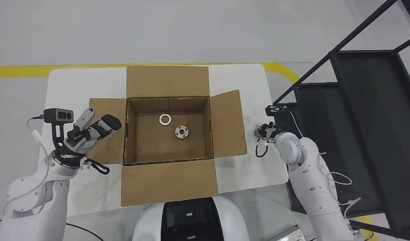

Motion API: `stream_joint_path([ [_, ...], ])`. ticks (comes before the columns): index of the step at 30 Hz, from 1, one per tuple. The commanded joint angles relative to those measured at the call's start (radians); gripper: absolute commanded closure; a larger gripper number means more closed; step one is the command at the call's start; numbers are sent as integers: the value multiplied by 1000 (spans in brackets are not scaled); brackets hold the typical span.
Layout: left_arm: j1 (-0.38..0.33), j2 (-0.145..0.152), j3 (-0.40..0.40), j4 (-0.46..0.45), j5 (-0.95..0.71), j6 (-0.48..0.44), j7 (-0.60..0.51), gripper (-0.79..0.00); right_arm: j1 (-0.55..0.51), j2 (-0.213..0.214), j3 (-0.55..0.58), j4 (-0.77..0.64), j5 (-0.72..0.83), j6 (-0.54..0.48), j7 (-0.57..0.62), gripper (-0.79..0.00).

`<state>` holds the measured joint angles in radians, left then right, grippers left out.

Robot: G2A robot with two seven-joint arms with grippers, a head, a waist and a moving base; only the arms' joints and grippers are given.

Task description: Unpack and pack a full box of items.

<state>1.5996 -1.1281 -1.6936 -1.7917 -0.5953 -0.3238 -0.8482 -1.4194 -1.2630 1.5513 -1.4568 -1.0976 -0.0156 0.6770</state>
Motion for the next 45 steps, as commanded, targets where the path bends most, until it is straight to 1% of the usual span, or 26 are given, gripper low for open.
stream_joint_path([
  [1,0,0,0,0,0,0,0,-785,-25,2,8,-58,1,-7,6,0],
  [6,0,0,0,0,0,0,0,-785,-134,10,57,-285,9,-9,5,0],
  [8,0,0,0,0,0,0,0,-785,-179,12,79,-372,34,-24,-9,0],
  [11,0,0,0,0,0,0,0,-785,-241,13,104,-494,65,-36,-43,0],
  [15,0,0,0,0,0,0,0,-785,-314,14,123,-638,39,-26,-104,0],
  [18,0,0,0,0,0,0,0,-785,-360,13,122,-735,24,-36,-163,0],
  [20,0,0,0,0,0,0,0,-785,-377,13,107,-792,8,-61,-196,0],
  [23,0,0,0,0,0,0,0,-785,-384,14,71,-852,-29,-94,-224,0],
  [25,0,0,0,0,0,0,0,-785,-372,16,29,-875,-56,-134,-220,0],
  [28,0,0,0,0,0,0,0,-785,-322,18,-61,-874,-85,-212,-184,0],
  [31,0,0,0,0,0,0,0,-785,-242,17,-188,-837,-119,-278,-130,0],
  [34,0,0,0,0,0,0,0,-785,-149,10,-319,-762,-157,-305,-73,0],
  [40,0,0,0,0,0,0,0,-785,53,-21,-523,-555,-145,-285,-7,0],
  [45,0,0,0,0,0,0,0,-785,211,-52,-626,-387,-93,-249,28,0],
])
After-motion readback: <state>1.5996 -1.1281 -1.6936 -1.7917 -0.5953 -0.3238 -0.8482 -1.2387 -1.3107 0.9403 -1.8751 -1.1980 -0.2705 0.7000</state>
